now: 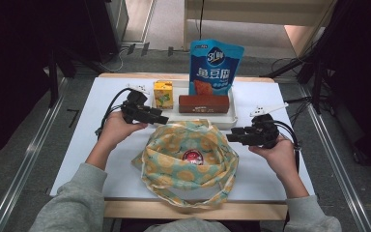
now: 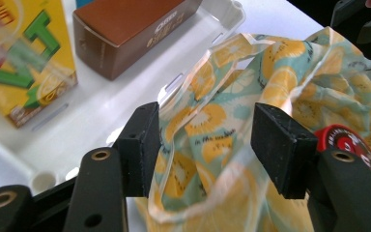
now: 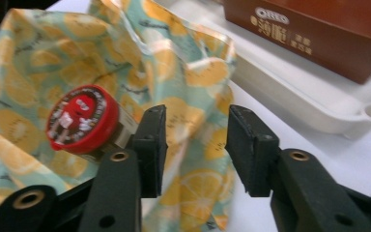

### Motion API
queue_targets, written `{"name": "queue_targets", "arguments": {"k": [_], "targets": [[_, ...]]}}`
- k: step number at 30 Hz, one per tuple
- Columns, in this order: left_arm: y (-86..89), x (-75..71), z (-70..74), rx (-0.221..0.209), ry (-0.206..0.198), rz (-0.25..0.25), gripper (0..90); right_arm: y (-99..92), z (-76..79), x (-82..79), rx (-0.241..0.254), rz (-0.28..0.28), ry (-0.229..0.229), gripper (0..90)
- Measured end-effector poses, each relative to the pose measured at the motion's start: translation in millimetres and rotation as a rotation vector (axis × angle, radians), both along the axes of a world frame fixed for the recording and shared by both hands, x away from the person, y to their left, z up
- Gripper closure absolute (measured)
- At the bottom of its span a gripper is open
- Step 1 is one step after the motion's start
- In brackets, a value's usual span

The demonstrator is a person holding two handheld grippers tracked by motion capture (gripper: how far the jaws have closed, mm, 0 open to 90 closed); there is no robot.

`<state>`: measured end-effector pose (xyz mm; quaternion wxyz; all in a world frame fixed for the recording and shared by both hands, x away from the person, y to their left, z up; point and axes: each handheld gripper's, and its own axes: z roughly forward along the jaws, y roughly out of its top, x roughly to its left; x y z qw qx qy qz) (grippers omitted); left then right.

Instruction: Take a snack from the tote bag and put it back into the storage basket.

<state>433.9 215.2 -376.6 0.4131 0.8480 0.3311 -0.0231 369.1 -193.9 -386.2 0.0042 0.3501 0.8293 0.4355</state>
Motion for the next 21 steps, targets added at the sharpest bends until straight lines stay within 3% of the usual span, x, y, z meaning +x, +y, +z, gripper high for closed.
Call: {"name": "queue_targets", "arguments": {"k": [4, 12, 21], "targets": [[6.0, -9.1, 5.8, -0.004, -0.003, -0.005, 43.0, 5.8, 5.7, -4.3, 0.003, 0.014, -0.014, 65.5], [10.0, -24.8, 5.8, -0.005, -0.001, -0.002, 40.9, 20.8, 11.3, -11.8, -0.006, 0.068, -0.023, 65.1], [11.2, -39.1, 7.6, -0.021, -0.015, -0.002, 38.2, 37.9, 8.3, -15.9, -0.025, 0.113, -0.024, 63.1]]}}
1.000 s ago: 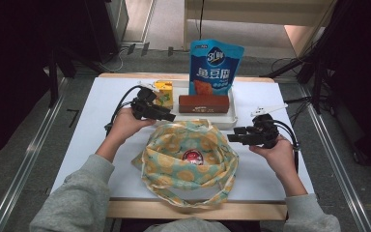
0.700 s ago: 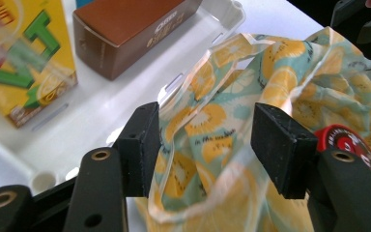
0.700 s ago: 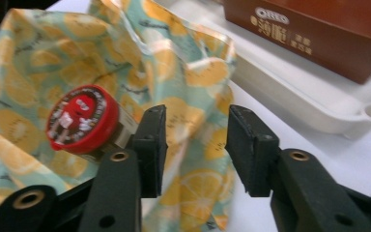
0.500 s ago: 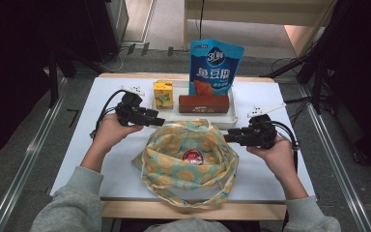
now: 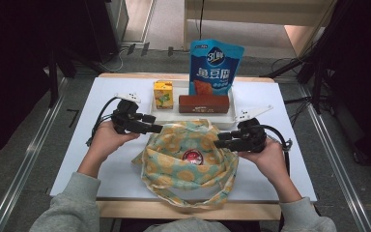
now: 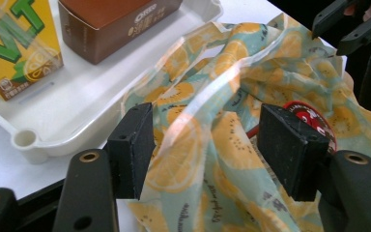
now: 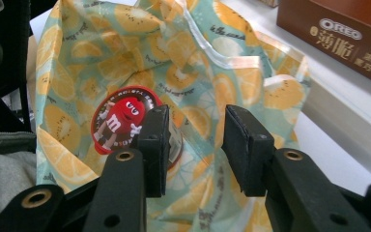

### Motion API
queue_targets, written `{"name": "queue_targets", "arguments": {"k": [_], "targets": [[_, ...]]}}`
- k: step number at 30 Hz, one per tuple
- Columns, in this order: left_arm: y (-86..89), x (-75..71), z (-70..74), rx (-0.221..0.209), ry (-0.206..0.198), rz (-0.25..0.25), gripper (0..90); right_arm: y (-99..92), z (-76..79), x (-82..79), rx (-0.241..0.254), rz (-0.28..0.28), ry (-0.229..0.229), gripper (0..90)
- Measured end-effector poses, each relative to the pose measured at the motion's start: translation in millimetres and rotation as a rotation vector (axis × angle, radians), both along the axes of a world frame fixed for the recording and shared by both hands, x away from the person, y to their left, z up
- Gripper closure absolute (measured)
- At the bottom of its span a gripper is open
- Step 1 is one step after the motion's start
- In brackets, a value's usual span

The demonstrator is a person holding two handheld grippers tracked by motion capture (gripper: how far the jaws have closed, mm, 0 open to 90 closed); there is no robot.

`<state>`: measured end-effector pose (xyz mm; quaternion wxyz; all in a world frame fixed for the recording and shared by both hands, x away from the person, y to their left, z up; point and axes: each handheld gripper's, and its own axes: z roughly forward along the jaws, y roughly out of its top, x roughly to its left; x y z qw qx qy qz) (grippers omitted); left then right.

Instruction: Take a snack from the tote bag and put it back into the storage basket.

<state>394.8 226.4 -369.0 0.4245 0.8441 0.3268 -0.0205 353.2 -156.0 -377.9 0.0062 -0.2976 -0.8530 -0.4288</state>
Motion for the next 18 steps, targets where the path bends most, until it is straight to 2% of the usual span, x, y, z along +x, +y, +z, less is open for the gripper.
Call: {"name": "queue_targets", "arguments": {"k": [11, 12, 18], "targets": [[-2.2, -16.1, 6.1, -0.011, -0.008, -0.001, 37.5, 15.5, -6.6, -2.5, -0.010, 0.034, 0.004, 59.4], [-3.1, -18.4, 8.4, -0.014, -0.003, -0.009, 39.0, 16.8, -7.3, -3.0, -0.012, 0.035, 0.005, 59.3], [-17.4, -31.1, 17.5, -0.033, -0.040, -0.054, 41.9, 17.8, -11.4, -3.2, -0.018, 0.040, 0.013, 59.1]]}}
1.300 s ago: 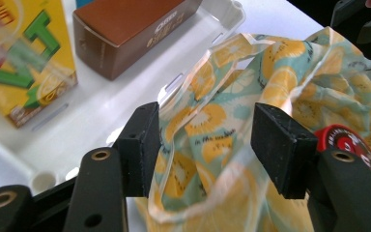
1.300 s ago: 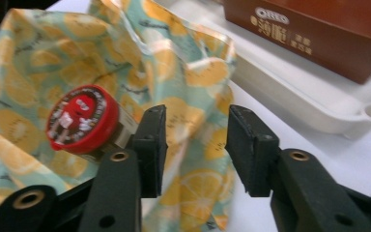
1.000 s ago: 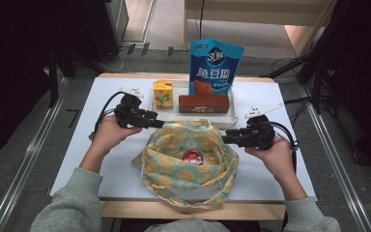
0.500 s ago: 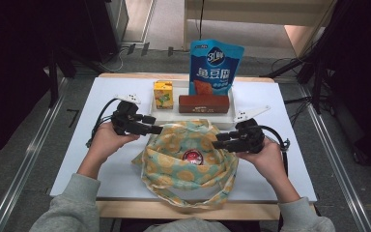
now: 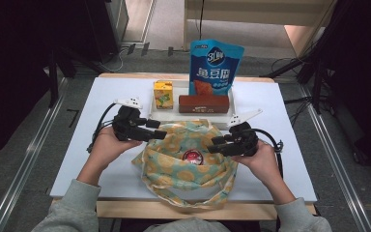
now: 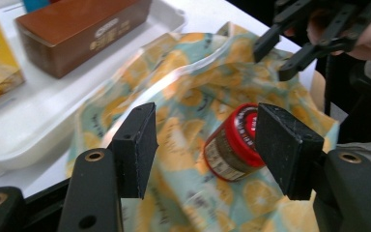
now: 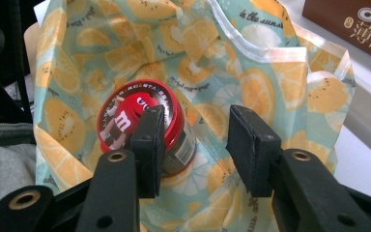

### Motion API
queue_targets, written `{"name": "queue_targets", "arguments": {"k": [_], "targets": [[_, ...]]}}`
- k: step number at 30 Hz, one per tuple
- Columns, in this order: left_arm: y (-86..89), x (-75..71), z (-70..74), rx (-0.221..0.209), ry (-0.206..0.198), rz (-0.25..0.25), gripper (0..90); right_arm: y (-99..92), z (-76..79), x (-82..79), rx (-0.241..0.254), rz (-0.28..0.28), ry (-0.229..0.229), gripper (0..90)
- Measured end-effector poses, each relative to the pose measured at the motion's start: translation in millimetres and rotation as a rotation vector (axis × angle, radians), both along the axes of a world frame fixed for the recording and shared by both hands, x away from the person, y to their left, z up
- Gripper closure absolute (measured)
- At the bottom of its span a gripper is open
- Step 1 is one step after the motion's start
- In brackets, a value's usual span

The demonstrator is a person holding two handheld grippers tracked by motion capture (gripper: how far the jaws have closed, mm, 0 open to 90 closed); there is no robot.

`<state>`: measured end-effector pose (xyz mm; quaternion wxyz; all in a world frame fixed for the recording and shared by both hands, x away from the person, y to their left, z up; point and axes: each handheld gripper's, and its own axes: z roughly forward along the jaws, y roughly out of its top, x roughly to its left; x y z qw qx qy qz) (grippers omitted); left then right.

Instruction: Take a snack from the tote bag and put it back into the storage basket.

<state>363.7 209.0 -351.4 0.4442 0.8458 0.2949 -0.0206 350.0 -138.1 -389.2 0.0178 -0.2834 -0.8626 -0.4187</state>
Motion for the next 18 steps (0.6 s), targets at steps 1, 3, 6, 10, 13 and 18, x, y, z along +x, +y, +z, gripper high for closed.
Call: {"name": "queue_targets", "arguments": {"k": [1, 3, 6, 10, 13, 18], "targets": [[-3.1, -1.9, 0.1, 0.000, -0.012, -0.009, 44.1, 0.0, -0.4, 0.0, 0.000, -0.001, 0.002, 59.1], [-9.3, -4.6, -0.1, 0.009, -0.023, -0.025, 48.8, 0.1, -1.1, -0.2, 0.000, 0.001, 0.002, 59.1], [-20.4, -8.5, -2.6, 0.013, -0.035, -0.058, 55.8, 0.4, -2.7, -1.2, 0.001, 0.003, 0.001, 58.9], [-31.9, -9.2, -8.7, 0.005, -0.029, -0.087, 61.2, 0.6, -6.3, -3.2, -0.003, 0.005, 0.008, 58.6], [-39.3, -7.7, -15.8, 0.010, -0.013, -0.098, 61.1, -0.1, -7.2, -4.3, 0.001, 0.003, 0.012, 58.4], [-48.6, -9.1, -27.6, 0.033, 0.003, -0.116, 56.1, -2.2, -9.3, -4.6, -0.003, 0.003, 0.014, 58.4]]}}
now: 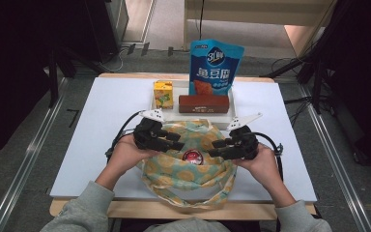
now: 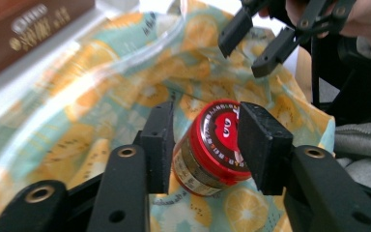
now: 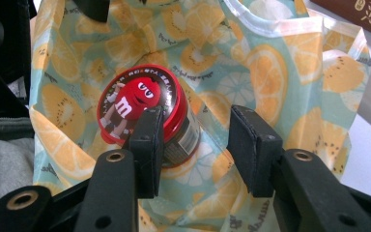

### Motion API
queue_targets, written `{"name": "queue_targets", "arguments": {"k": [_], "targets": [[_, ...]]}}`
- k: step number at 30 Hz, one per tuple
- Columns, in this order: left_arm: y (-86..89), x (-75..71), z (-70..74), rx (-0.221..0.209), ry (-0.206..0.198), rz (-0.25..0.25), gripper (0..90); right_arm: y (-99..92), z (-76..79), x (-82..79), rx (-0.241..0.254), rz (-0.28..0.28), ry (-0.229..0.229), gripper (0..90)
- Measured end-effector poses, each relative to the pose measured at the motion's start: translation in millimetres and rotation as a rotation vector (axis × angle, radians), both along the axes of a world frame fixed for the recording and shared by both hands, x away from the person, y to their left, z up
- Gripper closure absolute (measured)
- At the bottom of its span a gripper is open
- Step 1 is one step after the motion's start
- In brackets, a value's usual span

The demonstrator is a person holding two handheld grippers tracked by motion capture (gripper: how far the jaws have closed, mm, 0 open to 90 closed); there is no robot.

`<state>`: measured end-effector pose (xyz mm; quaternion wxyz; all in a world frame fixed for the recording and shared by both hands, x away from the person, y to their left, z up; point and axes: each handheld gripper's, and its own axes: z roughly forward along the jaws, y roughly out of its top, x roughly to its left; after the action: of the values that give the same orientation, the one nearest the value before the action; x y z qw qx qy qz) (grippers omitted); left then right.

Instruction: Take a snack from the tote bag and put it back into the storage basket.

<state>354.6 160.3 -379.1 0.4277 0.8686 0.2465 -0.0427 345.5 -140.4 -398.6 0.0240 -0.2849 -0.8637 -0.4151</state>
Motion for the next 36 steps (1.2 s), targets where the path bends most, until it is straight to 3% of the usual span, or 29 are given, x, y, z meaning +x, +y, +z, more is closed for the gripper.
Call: {"name": "queue_targets", "arguments": {"k": [8, 29, 36], "targets": [[-7.2, -7.3, -15.0, 0.021, -0.005, -0.027, 43.4, -3.6, -1.6, 1.9, 0.008, -0.008, 0.013, 58.3], [-20.7, -22.7, -37.8, 0.029, 0.023, -0.116, 28.6, -4.7, -4.0, 3.8, 0.009, -0.011, 0.019, 57.9], [-23.6, -22.3, -48.6, 0.032, -0.013, -0.124, 25.9, -4.6, -5.0, 4.4, 0.005, -0.008, 0.022, 57.8]]}}
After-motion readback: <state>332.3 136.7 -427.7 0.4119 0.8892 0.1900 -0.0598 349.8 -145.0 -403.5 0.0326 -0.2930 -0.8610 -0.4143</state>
